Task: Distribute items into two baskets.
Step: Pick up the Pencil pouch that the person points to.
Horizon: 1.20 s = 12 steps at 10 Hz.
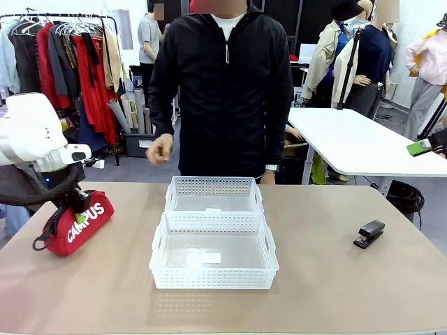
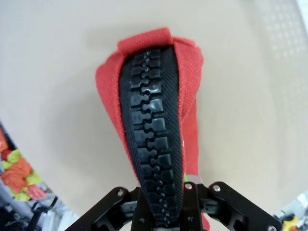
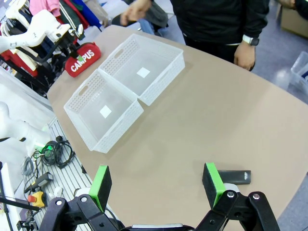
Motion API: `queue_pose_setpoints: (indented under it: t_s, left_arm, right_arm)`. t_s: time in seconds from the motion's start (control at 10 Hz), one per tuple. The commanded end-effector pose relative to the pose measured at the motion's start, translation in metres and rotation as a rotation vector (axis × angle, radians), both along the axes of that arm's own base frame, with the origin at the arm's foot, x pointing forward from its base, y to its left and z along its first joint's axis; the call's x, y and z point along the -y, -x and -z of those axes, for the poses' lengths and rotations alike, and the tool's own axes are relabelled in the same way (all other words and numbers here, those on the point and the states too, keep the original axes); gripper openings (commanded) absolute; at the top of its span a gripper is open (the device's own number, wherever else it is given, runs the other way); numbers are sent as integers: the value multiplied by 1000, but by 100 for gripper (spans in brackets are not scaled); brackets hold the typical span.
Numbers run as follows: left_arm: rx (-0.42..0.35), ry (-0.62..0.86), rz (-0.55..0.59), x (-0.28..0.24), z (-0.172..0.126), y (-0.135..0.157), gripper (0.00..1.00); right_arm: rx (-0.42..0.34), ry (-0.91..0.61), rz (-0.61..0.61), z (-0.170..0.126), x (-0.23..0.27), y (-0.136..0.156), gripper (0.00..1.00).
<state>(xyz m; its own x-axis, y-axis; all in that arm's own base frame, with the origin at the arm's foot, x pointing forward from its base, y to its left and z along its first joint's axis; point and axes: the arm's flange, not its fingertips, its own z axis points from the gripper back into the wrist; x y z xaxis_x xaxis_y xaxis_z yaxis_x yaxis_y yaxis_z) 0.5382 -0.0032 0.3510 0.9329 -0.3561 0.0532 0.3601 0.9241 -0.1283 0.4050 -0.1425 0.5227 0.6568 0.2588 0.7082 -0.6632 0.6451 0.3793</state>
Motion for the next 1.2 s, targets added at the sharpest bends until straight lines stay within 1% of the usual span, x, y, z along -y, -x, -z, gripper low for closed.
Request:
queue_pose_setpoints:
  t_s: [0.0, 0.2, 0.4, 0.6, 0.7, 0.8, 0.9, 1.1]
  left_arm:
    - [-42, -40, 32, 15, -23, 2, 0]
    - [-46, -59, 79, 29, -44, 4, 0]
    - [-18, -82, 114, 40, -76, 6, 0]
    - [-5, -72, 146, 44, -107, 10, 0]
    - [-3, -81, 158, 45, -127, 14, 0]
    - [-17, -72, 189, 46, -144, 17, 0]
    - [-51, -71, 245, 48, -157, 21, 0]
    - [-84, -100, 371, 65, -180, 37, 0]
  right_arm:
    - [8, -1, -1, -2, -1, -1, 100]
    - [8, -1, -1, -2, -1, -1, 100]
    - [8, -1, -1, -2, -1, -1, 100]
    - [8, -1, -1, -2, -1, -1, 100]
    - [8, -1, -1, -2, -1, -1, 100]
    - [8, -1, -1, -2, -1, -1, 100]
    - [8, -1, -1, -2, -1, -1, 100]
    - [8, -1, -1, -2, -1, -1, 100]
